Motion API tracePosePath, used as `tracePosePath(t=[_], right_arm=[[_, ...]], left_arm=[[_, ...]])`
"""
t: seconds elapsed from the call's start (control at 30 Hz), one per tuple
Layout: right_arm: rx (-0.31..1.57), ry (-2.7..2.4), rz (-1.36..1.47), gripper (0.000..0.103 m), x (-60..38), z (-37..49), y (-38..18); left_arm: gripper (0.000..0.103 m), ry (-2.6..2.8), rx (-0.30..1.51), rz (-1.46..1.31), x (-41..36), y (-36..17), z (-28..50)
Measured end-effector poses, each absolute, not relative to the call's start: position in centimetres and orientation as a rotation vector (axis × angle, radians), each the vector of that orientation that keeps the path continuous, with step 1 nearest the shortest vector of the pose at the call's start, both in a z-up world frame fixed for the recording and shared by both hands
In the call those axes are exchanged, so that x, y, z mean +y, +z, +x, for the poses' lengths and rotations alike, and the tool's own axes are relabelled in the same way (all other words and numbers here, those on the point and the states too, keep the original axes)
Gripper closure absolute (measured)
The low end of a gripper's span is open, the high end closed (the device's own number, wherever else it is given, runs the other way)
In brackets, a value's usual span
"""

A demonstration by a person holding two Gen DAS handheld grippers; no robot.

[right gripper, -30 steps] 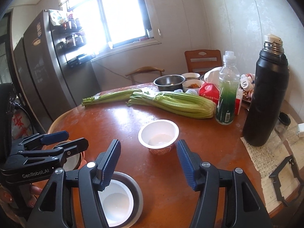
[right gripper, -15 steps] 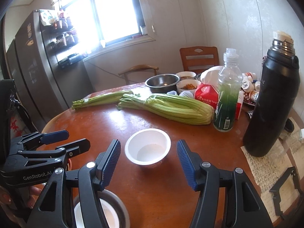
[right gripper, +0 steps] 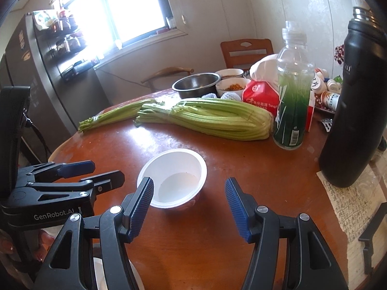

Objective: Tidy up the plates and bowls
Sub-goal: 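Move both grippers away from the steel bowl toward the red-printed paper bowl, then grasp the red-printed paper bowl rim with both grippers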

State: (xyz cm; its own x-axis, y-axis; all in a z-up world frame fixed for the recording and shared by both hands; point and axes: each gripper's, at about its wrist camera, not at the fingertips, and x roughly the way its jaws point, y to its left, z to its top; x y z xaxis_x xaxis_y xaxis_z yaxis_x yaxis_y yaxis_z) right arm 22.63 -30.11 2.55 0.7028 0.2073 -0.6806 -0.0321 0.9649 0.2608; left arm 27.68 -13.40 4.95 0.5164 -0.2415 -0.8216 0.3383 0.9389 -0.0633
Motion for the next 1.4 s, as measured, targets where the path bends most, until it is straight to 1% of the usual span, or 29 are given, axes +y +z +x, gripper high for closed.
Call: tracePosePath(t=[0.3, 0.63, 1.07, 1.4], right_arm=[[0.806, 0.126, 0.247, 0.04, -30.5, 23.9, 1.4], [0.866, 0.147, 0.244, 0.04, -29.8, 25.6, -1.1], [0.921, 0.158, 0.229, 0.04, -28.6, 27.5, -3.2], [0.932, 0.184, 0.232, 0.04, -28.2, 27.8, -3.8]], left_arm=[[0.034, -0.375, 1.016, 0.121, -14.9, 4.3, 30.3], [0.034, -0.368, 1.077, 0.113, -15.0, 1.7, 32.3], [0.034, -0.403, 1.123, 0.112, -15.8, -0.6, 33.7], [0.034, -0.424, 1.155, 0.108, -16.1, -1.9, 34.3]])
